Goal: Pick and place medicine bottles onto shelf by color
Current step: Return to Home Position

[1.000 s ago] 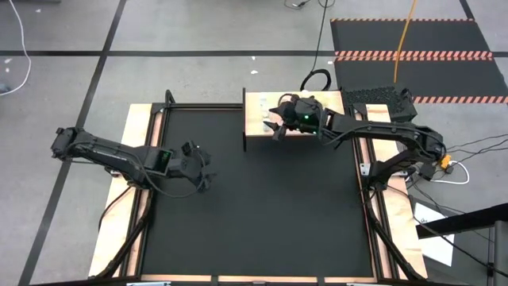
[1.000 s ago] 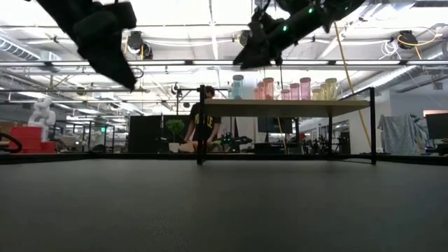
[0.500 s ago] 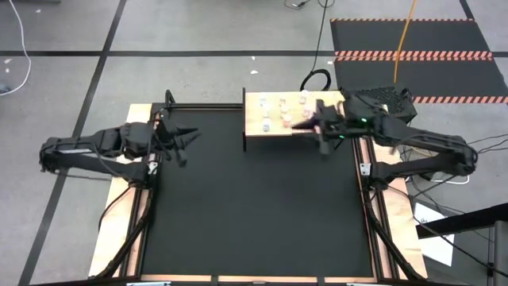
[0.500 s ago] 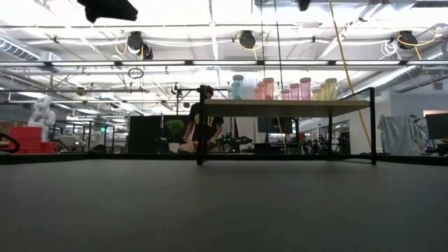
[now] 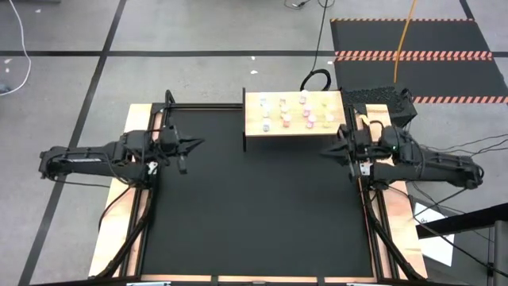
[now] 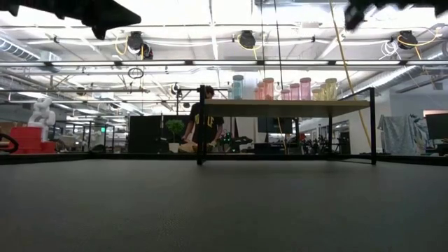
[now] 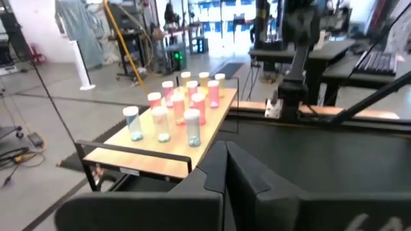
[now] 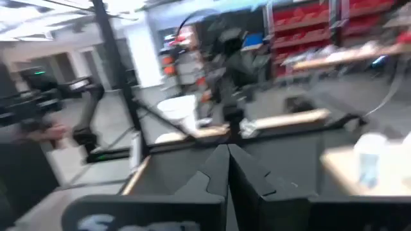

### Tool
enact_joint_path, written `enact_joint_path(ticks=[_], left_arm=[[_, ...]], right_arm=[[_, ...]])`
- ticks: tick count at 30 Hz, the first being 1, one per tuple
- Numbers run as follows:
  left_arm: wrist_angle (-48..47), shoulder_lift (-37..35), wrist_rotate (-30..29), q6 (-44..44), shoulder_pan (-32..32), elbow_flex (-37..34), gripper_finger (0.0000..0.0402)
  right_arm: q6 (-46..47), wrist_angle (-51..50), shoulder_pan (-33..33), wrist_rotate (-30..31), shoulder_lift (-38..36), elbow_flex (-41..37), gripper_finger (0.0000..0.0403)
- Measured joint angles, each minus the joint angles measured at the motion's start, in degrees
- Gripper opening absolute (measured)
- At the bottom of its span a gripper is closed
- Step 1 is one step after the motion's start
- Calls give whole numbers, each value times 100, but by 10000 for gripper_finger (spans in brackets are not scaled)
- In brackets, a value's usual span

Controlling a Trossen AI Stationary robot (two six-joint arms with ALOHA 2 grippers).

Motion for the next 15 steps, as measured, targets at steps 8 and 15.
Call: enact_joint_path(ticks=[8,15], left_arm=[[578,-349,489,271,-2,-503,4],[1647,-341,495,-202,-4,-1291,4]], right_arm=[[287,854,-12,-572,-1426,-1842,1],[-82,1407,-9,-586,-2331,-2827,1]])
